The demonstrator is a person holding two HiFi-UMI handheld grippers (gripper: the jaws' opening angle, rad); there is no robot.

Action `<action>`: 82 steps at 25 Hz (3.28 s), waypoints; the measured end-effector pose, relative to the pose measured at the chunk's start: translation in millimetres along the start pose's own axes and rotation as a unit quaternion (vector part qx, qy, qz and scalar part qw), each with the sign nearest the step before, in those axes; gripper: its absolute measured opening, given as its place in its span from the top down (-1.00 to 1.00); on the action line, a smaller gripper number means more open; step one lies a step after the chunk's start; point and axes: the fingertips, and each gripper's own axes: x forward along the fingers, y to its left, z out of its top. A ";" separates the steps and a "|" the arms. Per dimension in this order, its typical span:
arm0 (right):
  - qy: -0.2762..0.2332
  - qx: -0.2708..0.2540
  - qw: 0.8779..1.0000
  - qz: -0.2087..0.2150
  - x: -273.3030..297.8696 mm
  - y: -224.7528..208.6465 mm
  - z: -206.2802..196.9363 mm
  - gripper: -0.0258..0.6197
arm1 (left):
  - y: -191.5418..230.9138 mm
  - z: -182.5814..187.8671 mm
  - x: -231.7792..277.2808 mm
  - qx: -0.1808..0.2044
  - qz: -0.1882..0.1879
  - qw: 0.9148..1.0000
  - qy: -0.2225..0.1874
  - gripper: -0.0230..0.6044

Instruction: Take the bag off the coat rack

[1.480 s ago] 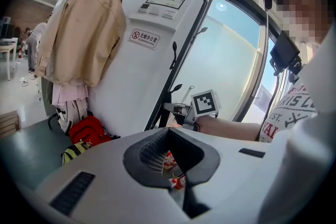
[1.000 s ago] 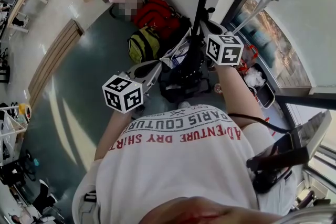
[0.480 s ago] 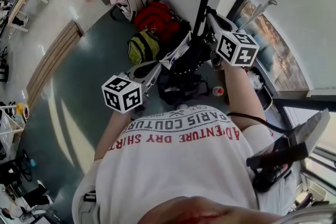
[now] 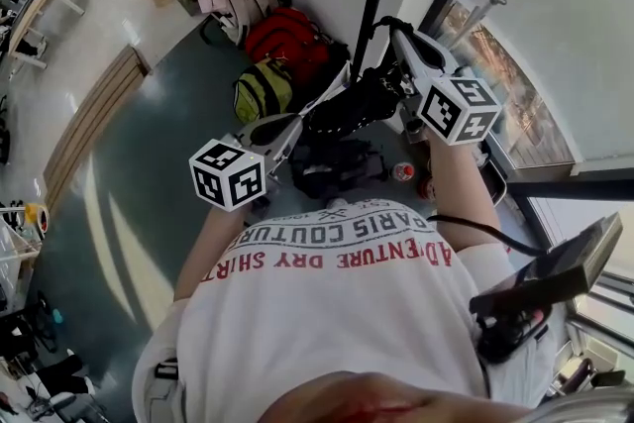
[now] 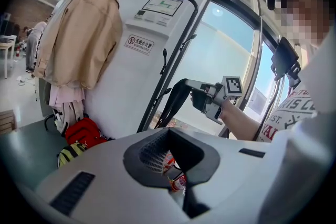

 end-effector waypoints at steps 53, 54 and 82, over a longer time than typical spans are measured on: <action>0.019 0.045 0.993 0.111 -558.5 433.7 -156.8 0.88 | -403.7 -298.7 -364.7 0.072 -0.060 0.994 -0.049 0.92; 0.016 0.045 0.992 0.114 -573.1 439.7 -158.3 0.88 | -416.1 -305.5 -375.7 0.071 -0.055 0.995 -0.052 0.92; 0.005 0.031 0.994 0.105 -777.5 474.3 -187.1 0.88 | -572.0 -372.5 -430.9 0.076 -0.061 0.993 -0.070 0.92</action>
